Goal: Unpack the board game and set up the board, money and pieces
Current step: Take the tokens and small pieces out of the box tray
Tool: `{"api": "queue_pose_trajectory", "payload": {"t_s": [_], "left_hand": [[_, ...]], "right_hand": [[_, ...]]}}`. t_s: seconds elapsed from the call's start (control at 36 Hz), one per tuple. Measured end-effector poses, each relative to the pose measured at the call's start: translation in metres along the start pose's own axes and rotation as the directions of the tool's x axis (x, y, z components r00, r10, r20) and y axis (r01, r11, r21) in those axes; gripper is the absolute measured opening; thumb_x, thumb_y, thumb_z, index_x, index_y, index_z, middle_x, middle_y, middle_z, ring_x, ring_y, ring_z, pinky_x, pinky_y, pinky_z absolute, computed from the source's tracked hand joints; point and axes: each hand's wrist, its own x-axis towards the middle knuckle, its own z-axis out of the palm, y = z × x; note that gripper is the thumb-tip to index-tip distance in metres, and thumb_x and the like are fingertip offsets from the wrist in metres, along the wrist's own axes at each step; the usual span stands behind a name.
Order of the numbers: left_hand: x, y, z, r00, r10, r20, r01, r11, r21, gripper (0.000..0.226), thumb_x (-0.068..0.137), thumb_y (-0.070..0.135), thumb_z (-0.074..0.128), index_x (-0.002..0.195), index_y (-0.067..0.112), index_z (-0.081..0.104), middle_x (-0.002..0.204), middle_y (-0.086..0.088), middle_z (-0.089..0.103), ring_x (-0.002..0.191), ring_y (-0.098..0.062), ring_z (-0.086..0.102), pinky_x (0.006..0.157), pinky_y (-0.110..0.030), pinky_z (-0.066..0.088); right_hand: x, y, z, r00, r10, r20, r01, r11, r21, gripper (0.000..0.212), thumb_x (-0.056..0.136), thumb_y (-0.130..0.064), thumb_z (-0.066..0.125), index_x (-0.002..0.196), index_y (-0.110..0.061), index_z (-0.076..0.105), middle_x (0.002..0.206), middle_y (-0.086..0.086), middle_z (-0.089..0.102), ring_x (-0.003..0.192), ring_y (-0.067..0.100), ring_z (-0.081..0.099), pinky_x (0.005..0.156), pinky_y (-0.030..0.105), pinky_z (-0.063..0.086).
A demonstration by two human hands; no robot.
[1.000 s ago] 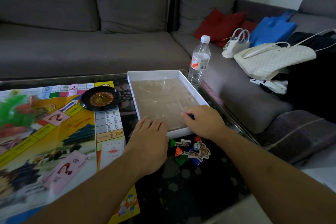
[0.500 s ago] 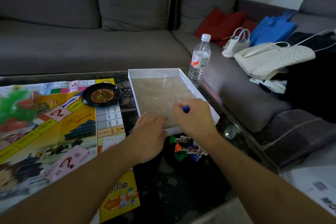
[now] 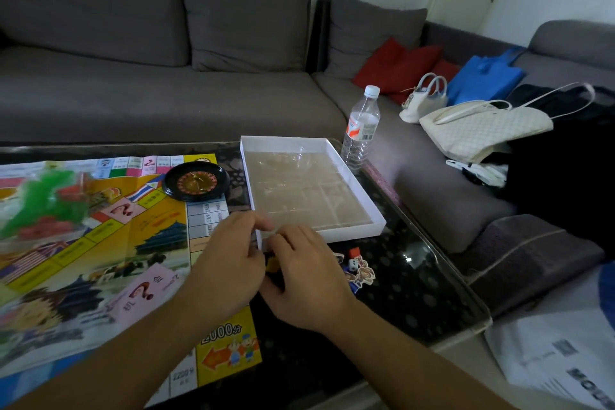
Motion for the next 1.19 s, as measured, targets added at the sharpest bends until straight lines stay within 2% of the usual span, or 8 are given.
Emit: {"api": "queue_pose_trajectory", "payload": {"t_s": [0.17,0.28,0.42,0.64,0.75,0.92,1.03,1.19], "left_hand": [[-0.003,0.011,0.002,0.997,0.044,0.061,-0.049,0.996,0.074,0.051,0.094,0.001,0.057,0.136,0.03,0.052,0.126,0.018,0.045,0.119,-0.006,0.048,0.093,-0.017,0.042],[0.0,0.01,0.007,0.987,0.11,0.118,-0.127,0.981,0.149,0.049,0.095,0.005,0.056,0.139,0.028,0.053,0.137,0.016,0.043,0.118,-0.002,0.04,0.093,-0.011,0.034],[0.002,0.006,0.015,0.97,0.166,0.177,-0.212,0.936,0.282,0.043,0.096,0.013,0.057,0.136,0.028,0.059,0.134,0.02,0.042,0.124,-0.004,0.033,0.109,-0.022,0.039],[0.009,0.008,0.025,0.959,0.148,0.24,-0.242,0.87,0.429,0.053,0.096,0.023,0.056,0.144,0.037,0.04,0.14,0.017,0.039,0.13,-0.007,0.032,0.116,-0.025,0.028],[0.01,0.01,0.032,0.959,0.116,0.259,-0.238,0.826,0.511,0.066,0.096,0.027,0.057,0.155,0.031,0.027,0.15,0.013,0.041,0.139,-0.012,0.032,0.122,-0.032,0.018],[0.015,0.013,0.037,0.949,0.117,0.294,-0.26,0.818,0.514,0.053,0.098,0.03,0.053,0.148,0.033,0.036,0.148,0.013,0.044,0.138,-0.012,0.035,0.122,-0.033,0.017],[0.02,0.017,0.036,0.949,0.117,0.292,-0.26,0.814,0.519,0.046,0.099,0.027,0.051,0.143,0.034,0.04,0.141,0.013,0.049,0.132,-0.011,0.04,0.12,-0.032,0.023],[0.024,0.02,0.033,0.948,0.096,0.303,-0.244,0.831,0.501,0.042,0.1,0.025,0.052,0.139,0.034,0.042,0.134,0.012,0.054,0.127,-0.011,0.042,0.116,-0.032,0.028]], "right_hand": [[0.009,0.031,-0.035,0.965,0.252,-0.067,-0.249,0.967,0.052,0.021,0.084,-0.014,0.058,0.105,-0.014,0.056,0.109,0.001,0.055,0.101,0.021,0.051,0.086,0.037,0.048],[0.02,0.078,-0.057,0.868,0.481,0.127,-0.485,0.875,0.001,0.038,0.08,-0.002,0.061,0.115,-0.019,0.06,0.119,-0.004,0.056,0.116,0.017,0.051,0.099,0.034,0.048],[0.003,0.117,-0.065,0.91,0.401,0.107,-0.391,0.914,-0.107,0.017,0.076,-0.007,0.07,0.082,-0.022,0.062,0.094,-0.009,0.052,0.099,0.022,0.055,0.083,0.029,0.045],[-0.012,0.135,-0.062,0.96,0.28,0.004,-0.278,0.956,-0.095,0.014,0.08,-0.01,0.069,0.086,-0.023,0.068,0.088,-0.014,0.057,0.086,0.009,0.053,0.08,0.032,0.052],[-0.014,0.129,-0.06,0.95,0.308,0.051,-0.301,0.947,-0.11,0.014,0.082,-0.014,0.068,0.089,-0.025,0.072,0.087,-0.015,0.06,0.086,0.005,0.052,0.079,0.025,0.047],[-0.009,0.121,-0.065,0.922,0.349,0.169,-0.315,0.928,-0.198,0.021,0.085,-0.025,0.059,0.094,-0.031,0.077,0.083,-0.011,0.066,0.081,0.009,0.058,0.072,0.026,0.051],[-0.004,0.112,-0.064,0.892,0.392,0.226,-0.325,0.903,-0.282,0.027,0.094,-0.033,0.049,0.1,-0.03,0.075,0.074,-0.006,0.067,0.071,0.012,0.059,0.06,0.016,0.033],[0.012,0.107,-0.064,0.822,0.536,0.195,-0.48,0.835,-0.271,0.032,0.1,-0.033,0.046,0.076,-0.022,0.064,0.068,-0.003,0.062,0.063,0.012,0.06,0.058,0.03,0.053]]}}
